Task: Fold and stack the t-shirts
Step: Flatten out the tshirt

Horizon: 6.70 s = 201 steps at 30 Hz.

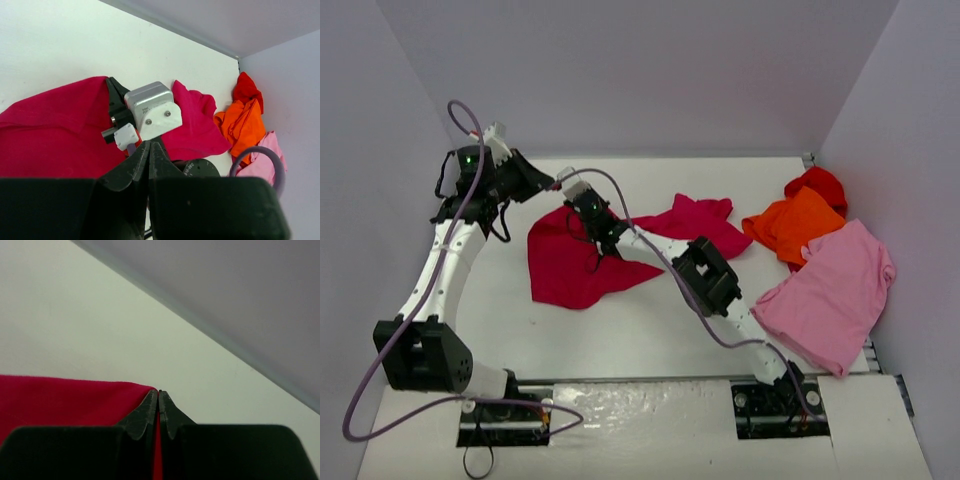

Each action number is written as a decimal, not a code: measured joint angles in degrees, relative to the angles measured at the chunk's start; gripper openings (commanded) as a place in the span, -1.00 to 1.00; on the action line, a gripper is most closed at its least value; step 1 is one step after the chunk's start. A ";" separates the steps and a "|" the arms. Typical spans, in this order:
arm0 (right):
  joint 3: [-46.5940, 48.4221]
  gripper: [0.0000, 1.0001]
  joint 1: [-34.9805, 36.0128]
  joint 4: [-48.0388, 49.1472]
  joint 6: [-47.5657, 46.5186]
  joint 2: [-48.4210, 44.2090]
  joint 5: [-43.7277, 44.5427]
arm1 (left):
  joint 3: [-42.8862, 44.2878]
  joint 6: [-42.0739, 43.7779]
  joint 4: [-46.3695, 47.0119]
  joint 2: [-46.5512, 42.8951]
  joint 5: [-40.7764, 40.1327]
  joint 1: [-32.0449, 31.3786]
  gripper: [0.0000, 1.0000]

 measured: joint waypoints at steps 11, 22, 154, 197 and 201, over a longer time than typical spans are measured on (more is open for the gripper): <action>16.92 0.36 -2.81 8.13 3.61 14.74 -3.65 | -0.94 -0.77 1.70 0.02 1.69 0.52 -1.00; -8.25 0.34 -4.26 13.51 13.61 -0.56 -2.23 | -1.51 -0.94 -1.61 1.90 4.77 0.53 -1.00; -53.34 0.28 11.40 -25.19 49.51 -39.84 -6.57 | 38.13 19.57 -28.29 51.47 -43.33 -16.38 0.02; -53.37 0.25 14.17 -24.95 49.83 -36.85 -8.07 | 41.99 19.36 -25.57 51.00 -46.25 -12.73 -1.00; -53.87 0.14 15.13 -24.08 49.53 -37.10 -8.12 | 42.93 20.87 -22.25 50.27 -48.77 -11.66 -1.00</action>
